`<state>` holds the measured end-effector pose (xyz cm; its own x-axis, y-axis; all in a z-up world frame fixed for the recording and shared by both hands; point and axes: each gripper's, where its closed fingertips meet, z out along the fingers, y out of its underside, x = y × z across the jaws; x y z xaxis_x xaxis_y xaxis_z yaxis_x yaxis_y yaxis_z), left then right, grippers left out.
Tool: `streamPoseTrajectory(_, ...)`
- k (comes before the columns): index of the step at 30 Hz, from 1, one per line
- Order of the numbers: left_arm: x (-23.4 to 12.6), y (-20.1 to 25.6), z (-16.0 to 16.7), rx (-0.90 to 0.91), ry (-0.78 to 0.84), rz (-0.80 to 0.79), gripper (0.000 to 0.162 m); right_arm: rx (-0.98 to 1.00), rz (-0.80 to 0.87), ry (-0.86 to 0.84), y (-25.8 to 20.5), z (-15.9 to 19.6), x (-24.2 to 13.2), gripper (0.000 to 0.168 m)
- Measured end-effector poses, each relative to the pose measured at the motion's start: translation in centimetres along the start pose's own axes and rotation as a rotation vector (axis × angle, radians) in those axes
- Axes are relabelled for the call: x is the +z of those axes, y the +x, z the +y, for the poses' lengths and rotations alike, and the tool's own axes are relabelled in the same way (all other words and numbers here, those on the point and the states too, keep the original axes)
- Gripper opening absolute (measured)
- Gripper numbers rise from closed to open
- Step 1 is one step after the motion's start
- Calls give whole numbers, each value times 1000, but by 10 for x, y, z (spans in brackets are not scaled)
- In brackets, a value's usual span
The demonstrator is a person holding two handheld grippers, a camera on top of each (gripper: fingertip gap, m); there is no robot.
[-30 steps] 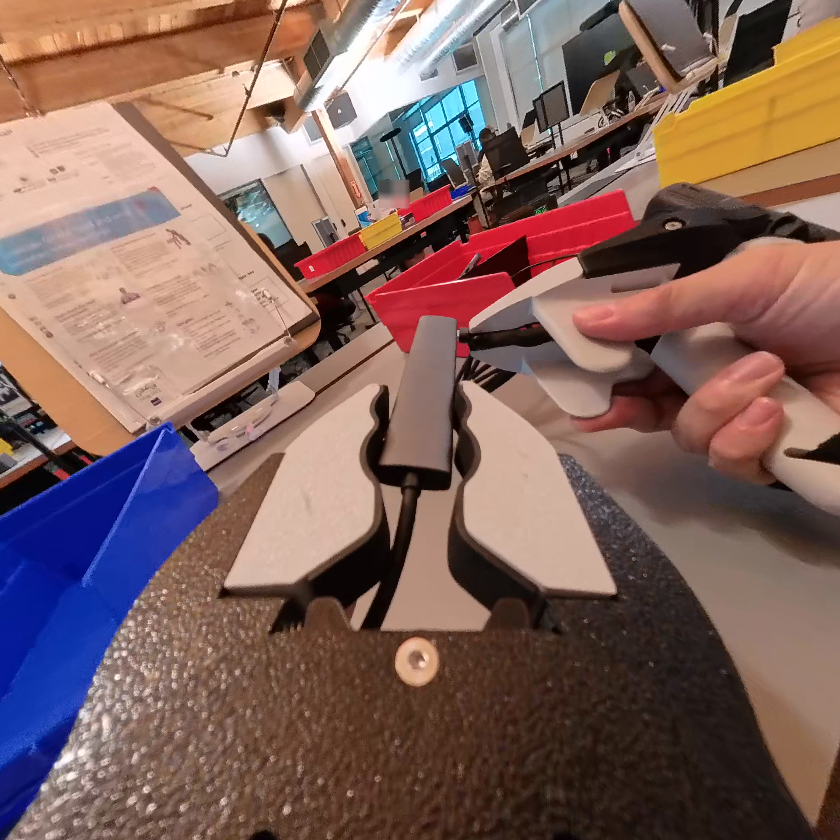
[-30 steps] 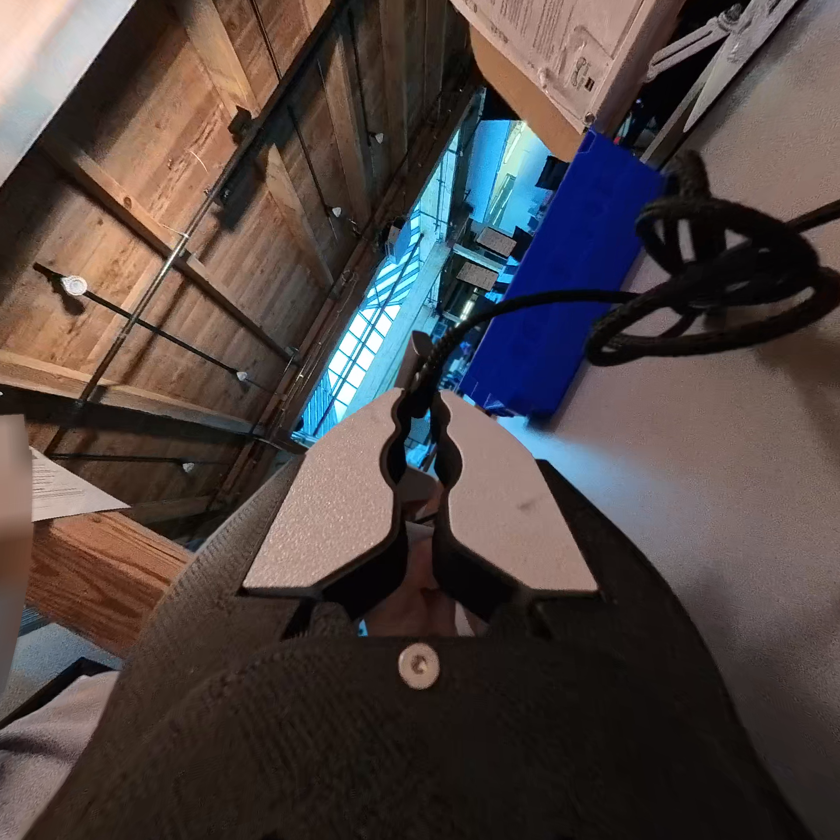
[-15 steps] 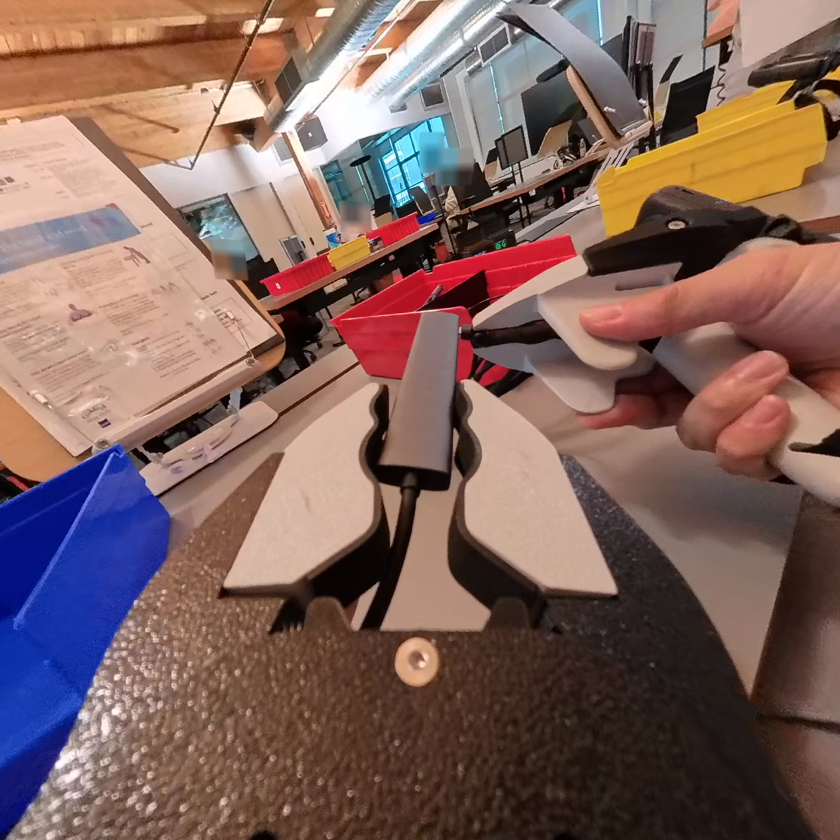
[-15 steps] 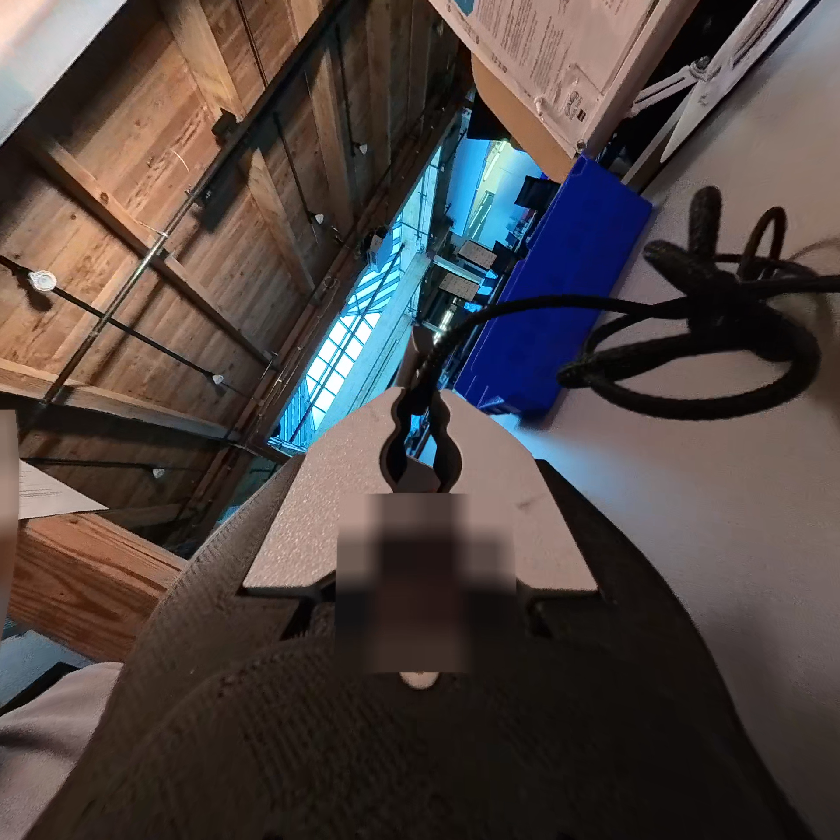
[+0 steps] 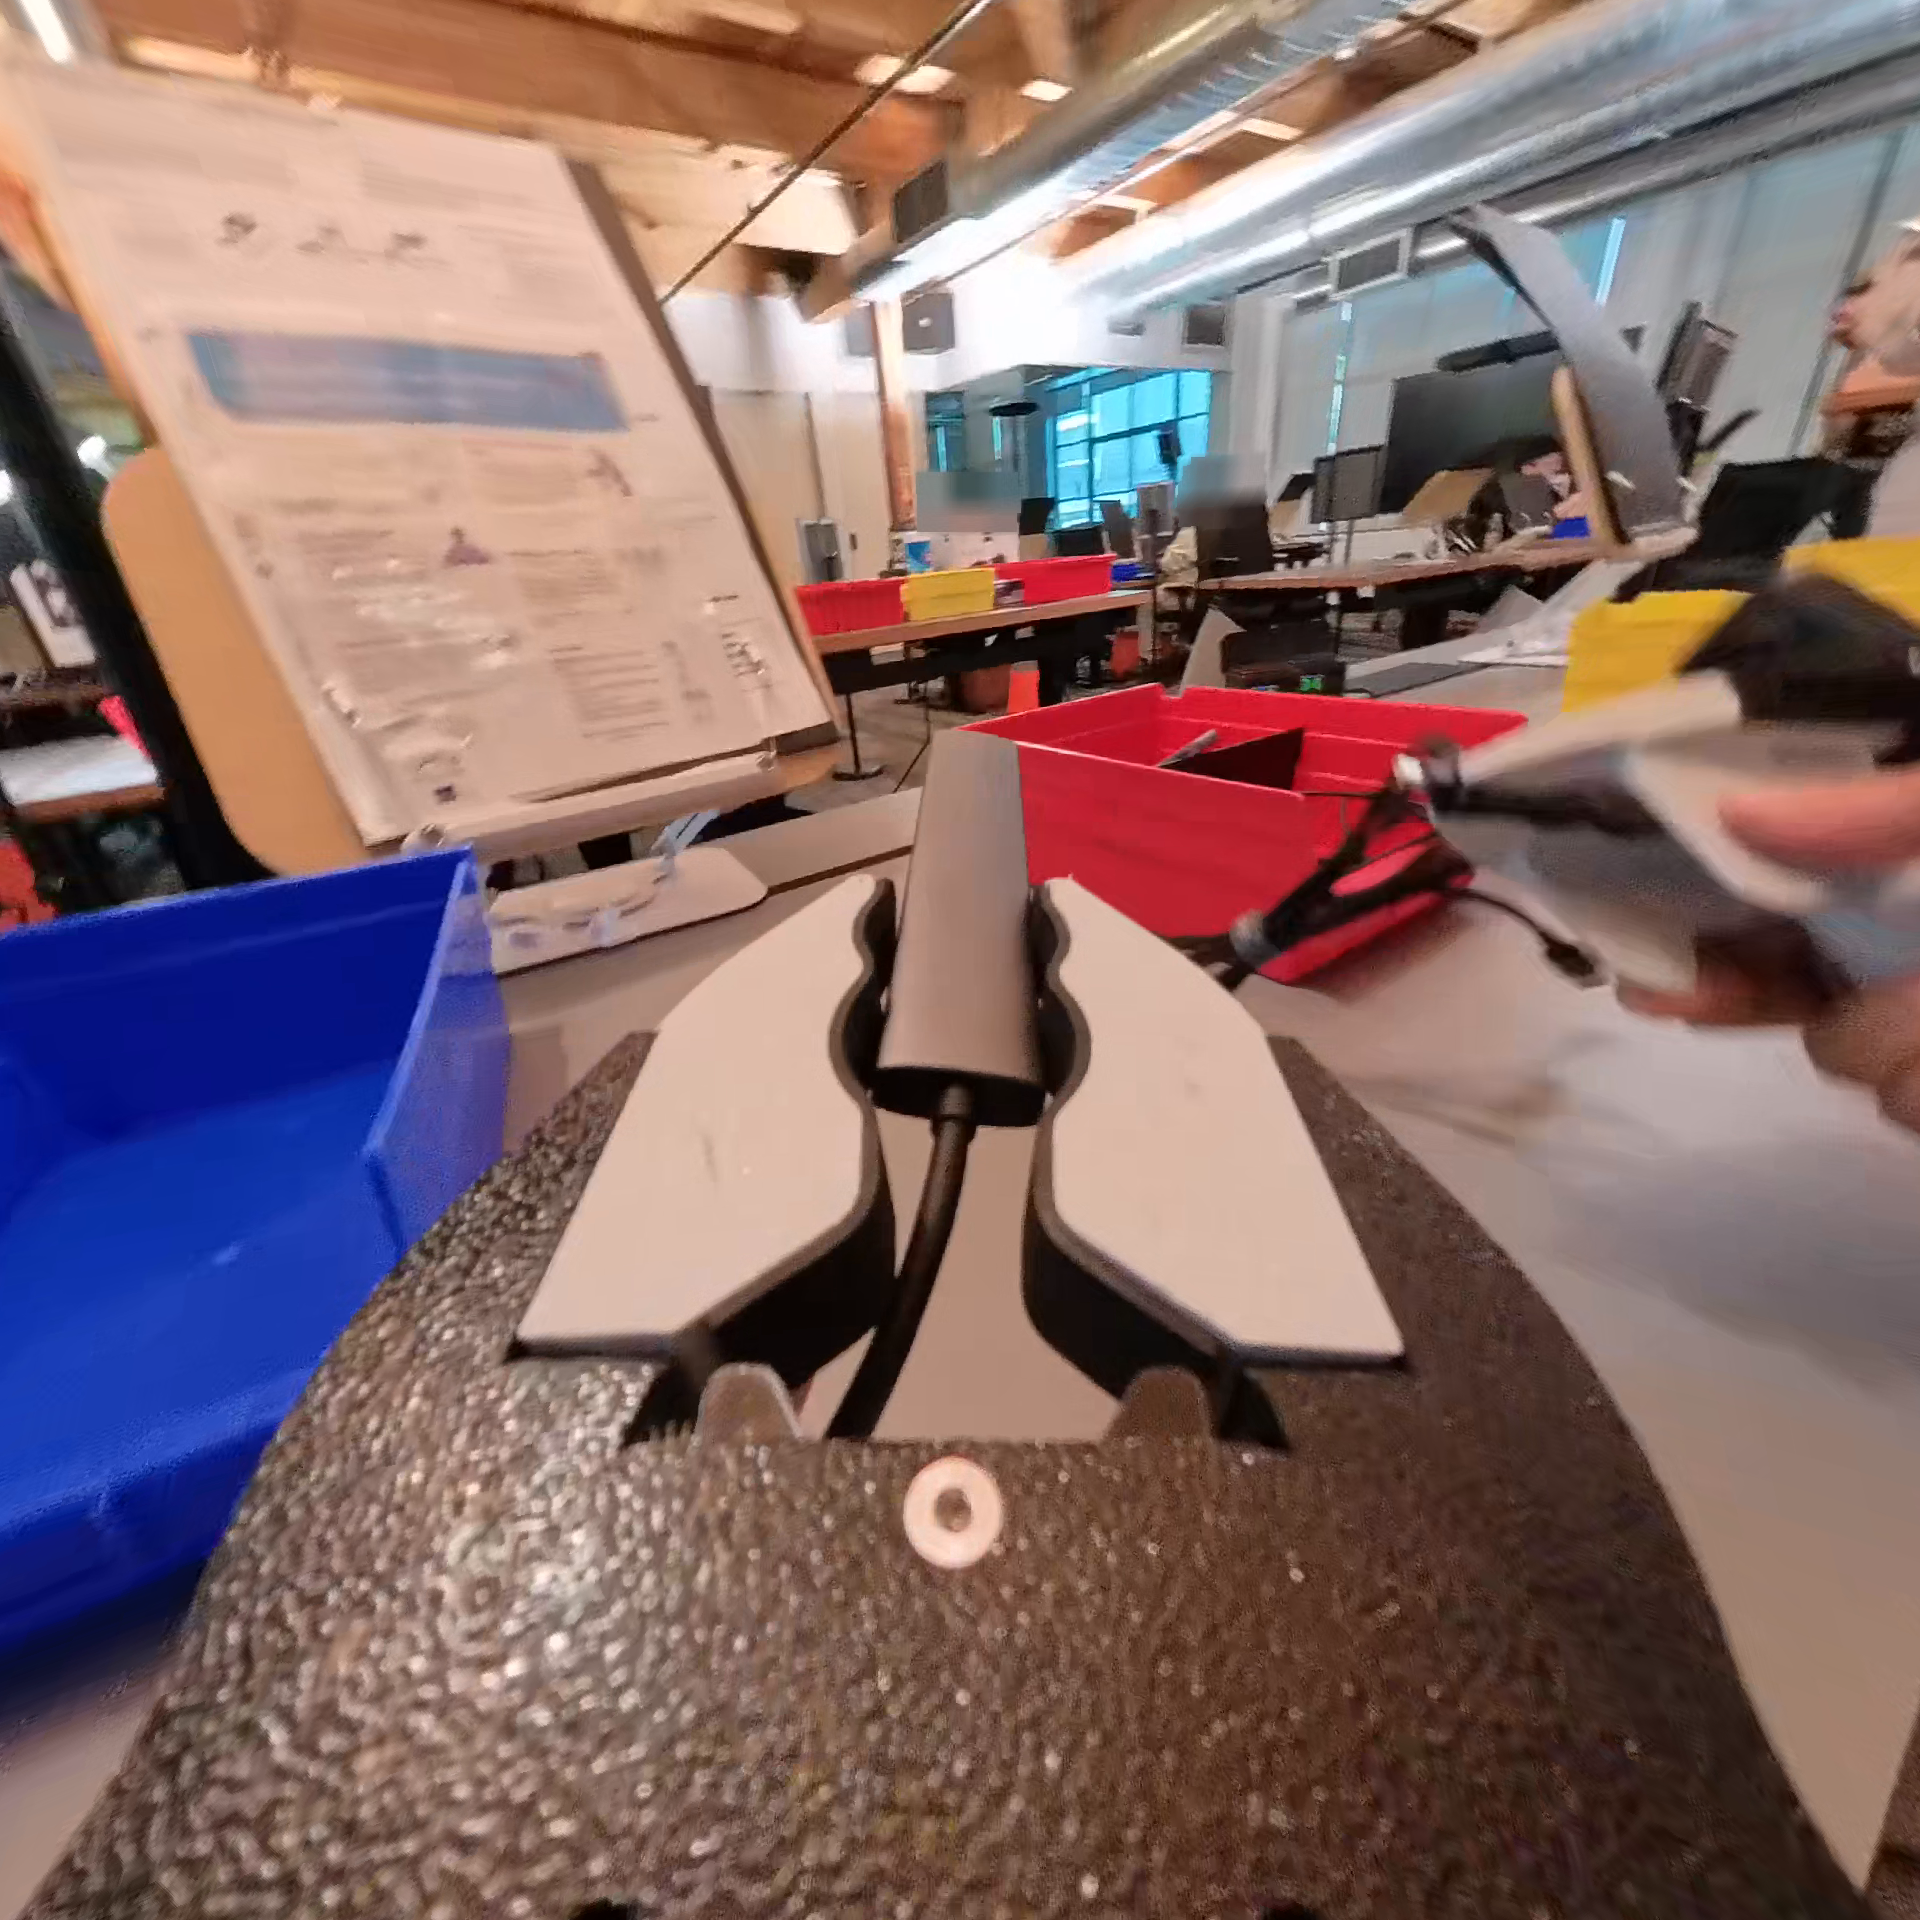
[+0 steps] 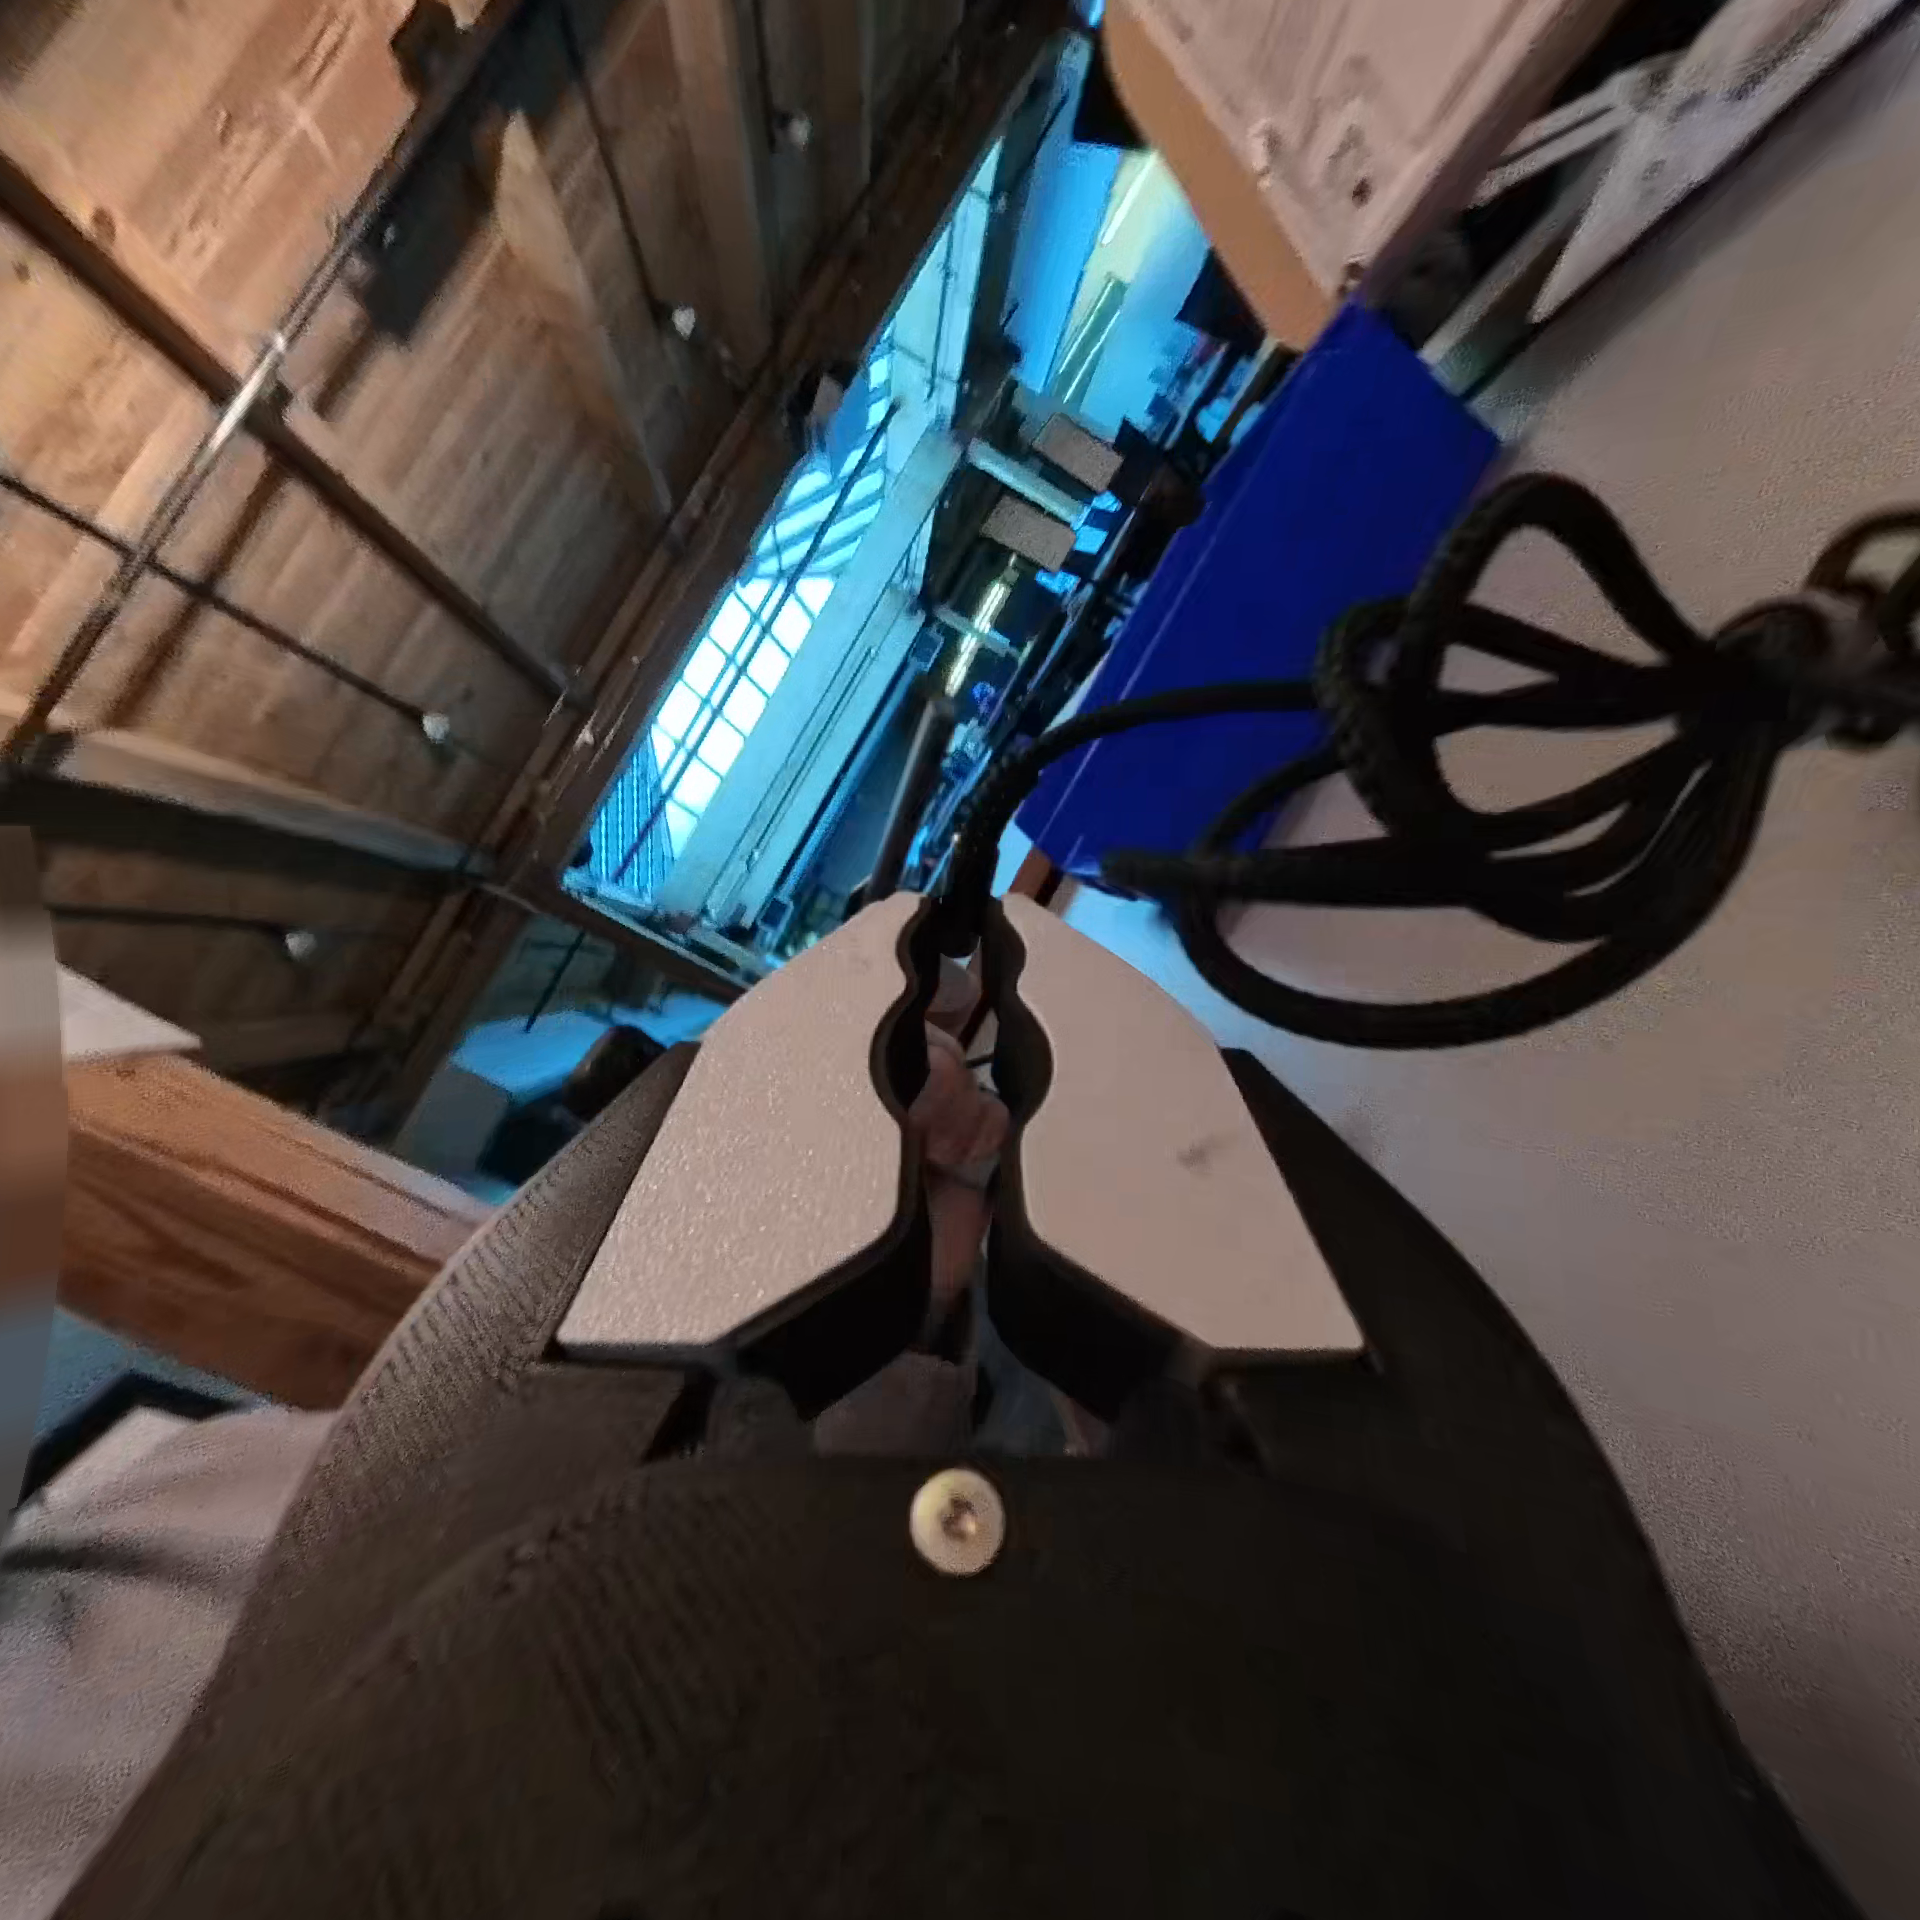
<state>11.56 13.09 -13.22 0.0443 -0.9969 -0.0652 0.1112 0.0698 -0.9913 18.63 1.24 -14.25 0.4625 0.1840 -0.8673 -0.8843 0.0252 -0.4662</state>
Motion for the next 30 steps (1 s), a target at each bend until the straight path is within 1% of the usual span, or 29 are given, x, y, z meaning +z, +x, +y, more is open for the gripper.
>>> streamPoseTrajectory(1,0,6,-1,26,5,22,25,-75,-26,-90,-15,1,5,8)
streamPoseTrajectory(2,0,7,1,30,0,32,25,-164,-11,-169,-26,-1,6,9)
streamPoseTrajectory(4,1,5,6,8,-17,41,25,-361,78,-281,-40,-15,1,9)
streamPoseTrajectory(6,2,0,11,-21,-25,42,25,-548,204,-296,-49,-48,-8,9)
streamPoseTrajectory(7,2,-1,13,-36,-29,51,25,-602,241,-287,-55,-66,-12,9)
streamPoseTrajectory(8,2,-3,14,-45,-30,48,25,-619,259,-261,-61,-84,-16,9)
streamPoseTrajectory(9,2,-3,14,-47,-28,50,25,-630,237,-250,-68,-99,-18,9)
streamPoseTrajectory(10,2,-2,14,-47,-28,63,25,-632,224,-259,-71,-110,-20,9)
streamPoseTrajectory(13,2,0,14,-41,-25,69,25,-621,210,-217,-65,-148,-26,9)
streamPoseTrajectory(15,3,1,15,-44,-28,76,25,-594,258,-177,-46,-174,-37,8)
streamPoseTrajectory(16,3,1,15,-46,-27,72,25,-544,262,-175,-34,-181,-41,8)
streamPoseTrajectory(18,2,0,15,-45,-25,77,25,-488,297,-107,-6,-197,-52,8)
streamPoseTrajectory(22,2,-2,13,-58,-18,81,25,-272,237,-36,39,-191,-61,9)
streamPoseTrajectory(25,2,-2,15,-59,-24,80,25,-163,210,-83,66,-173,-62,8)
streamPoseTrajectory(27,2,-1,17,-62,-27,88,25,-135,266,-67,81,-172,-65,8)
streamPoseTrajectory(29,2,-1,18,-68,-27,84,25,-104,261,-114,86,-164,-61,8)
streamPoseTrajectory(30,3,-2,18,-70,-28,84,25,-93,286,-125,90,-162,-58,8)
